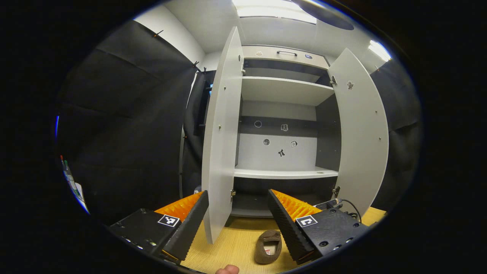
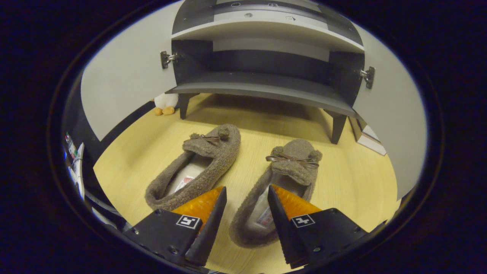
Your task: Grab one shoe with the right hand and put it into the shoe cabinet, grab the other shoe with the left hand and put it into the shoe cabinet; then close the right door with the right hand and the left door with the left hand.
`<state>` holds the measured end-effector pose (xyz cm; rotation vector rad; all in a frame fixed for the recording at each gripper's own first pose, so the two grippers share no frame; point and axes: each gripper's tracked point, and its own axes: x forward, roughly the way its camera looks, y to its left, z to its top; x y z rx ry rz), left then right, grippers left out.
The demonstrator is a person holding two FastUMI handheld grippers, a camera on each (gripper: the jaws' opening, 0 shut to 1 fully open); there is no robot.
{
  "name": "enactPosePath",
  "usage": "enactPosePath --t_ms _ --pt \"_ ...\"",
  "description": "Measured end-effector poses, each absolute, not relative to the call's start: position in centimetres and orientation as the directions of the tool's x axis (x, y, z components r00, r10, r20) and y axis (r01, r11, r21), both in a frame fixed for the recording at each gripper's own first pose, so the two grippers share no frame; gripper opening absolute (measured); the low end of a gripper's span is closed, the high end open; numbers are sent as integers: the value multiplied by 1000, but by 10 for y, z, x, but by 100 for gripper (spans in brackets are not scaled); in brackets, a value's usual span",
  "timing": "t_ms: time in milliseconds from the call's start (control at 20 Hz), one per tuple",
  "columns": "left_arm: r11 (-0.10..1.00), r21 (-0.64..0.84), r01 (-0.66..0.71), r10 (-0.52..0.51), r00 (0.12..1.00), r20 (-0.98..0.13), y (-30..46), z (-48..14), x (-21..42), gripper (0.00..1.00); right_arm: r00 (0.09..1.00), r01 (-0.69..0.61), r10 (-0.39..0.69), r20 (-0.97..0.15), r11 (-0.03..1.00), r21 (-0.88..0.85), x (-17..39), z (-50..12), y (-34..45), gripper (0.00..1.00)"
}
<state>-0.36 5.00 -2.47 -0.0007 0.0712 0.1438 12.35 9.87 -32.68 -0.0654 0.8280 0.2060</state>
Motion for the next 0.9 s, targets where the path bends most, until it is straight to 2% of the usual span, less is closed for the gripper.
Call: enactPosePath --t_ms 150,300,650,700,800,900 --pt "990 5 -142 142 987 -76 51 -27 -3 95 658 -171 109 -745 985 -6 137 -335 97 69" --pt "990 -1 -138 138 987 -87 49 -30 -5 95 663 -126 69 -746 992 -20 147 -340 92 44" --pt "992 -2 -128 127 987 -94 49 -31 -5 95 725 -104 108 -680 993 48 151 -341 81 24" --pt "992 -3 -126 125 987 -96 48 -31 -6 95 735 -110 115 -668 993 51 151 -340 81 16" --pt "993 -5 -121 120 988 -100 46 -32 -6 95 746 -123 137 -651 990 68 149 -336 81 5" --pt "993 -7 -114 113 989 -99 43 -32 -7 95 782 -136 134 -608 990 42 148 -326 77 4"
